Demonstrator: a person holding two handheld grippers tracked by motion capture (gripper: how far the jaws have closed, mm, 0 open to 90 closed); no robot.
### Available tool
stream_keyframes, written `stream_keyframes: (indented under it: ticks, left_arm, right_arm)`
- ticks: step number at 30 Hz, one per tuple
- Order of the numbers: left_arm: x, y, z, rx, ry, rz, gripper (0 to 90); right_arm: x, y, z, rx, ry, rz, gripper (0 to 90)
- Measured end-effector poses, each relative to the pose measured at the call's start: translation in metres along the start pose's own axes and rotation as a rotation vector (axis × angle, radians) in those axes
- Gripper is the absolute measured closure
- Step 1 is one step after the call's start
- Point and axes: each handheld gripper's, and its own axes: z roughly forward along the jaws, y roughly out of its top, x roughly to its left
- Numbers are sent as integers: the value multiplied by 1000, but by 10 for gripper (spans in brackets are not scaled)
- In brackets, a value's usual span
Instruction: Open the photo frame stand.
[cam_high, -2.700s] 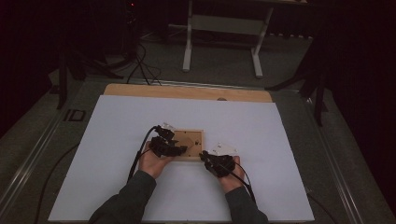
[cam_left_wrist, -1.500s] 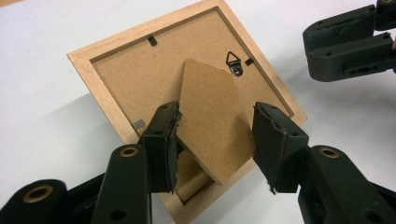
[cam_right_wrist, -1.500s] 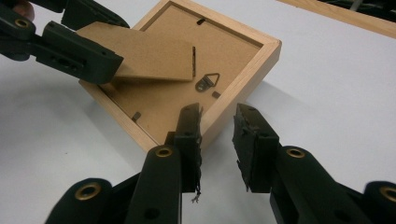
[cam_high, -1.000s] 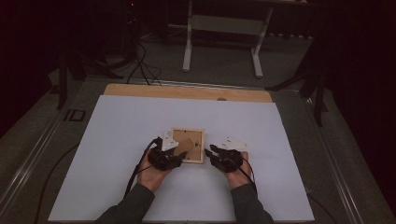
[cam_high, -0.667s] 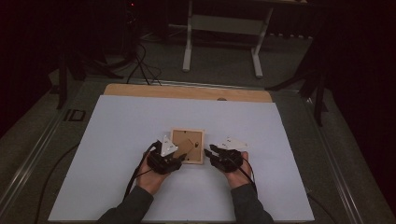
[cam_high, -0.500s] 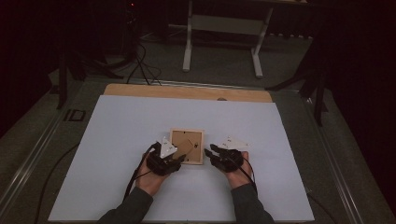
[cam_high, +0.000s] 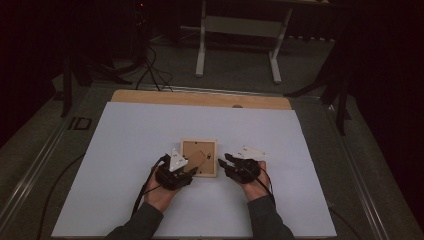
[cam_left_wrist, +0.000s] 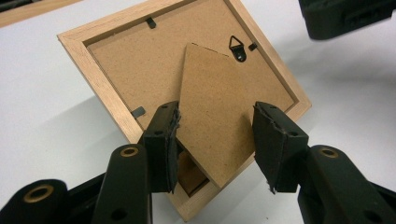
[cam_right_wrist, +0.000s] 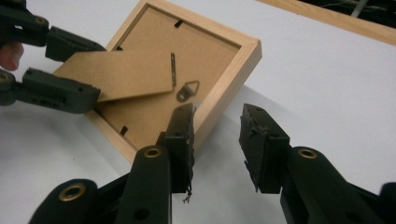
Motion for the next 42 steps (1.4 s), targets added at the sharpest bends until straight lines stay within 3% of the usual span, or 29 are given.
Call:
stream_keyframes:
  ticks: [8,13,26,34,37,42]
  left_arm:
    - [-3,-4,-1,-22,16,37,528]
    - [-4,-5,-1,-26,18,40,528]
    - [-10,-10,-4,-39,46,79,529]
    - [-12,-12,-4,-52,59,93,528]
    - [-14,-13,-4,-56,64,100,528]
    - [-15,-13,-5,-57,71,117,527]
  right_arm:
    - [-9,9,-3,-14,11,12,610]
    - [-15,17,-1,-22,38,40,570]
    - [-20,34,5,-11,63,39,547]
    - [-20,39,17,11,78,53,524]
    - [-18,41,27,30,115,76,503]
    - [-21,41,33,35,132,101,474]
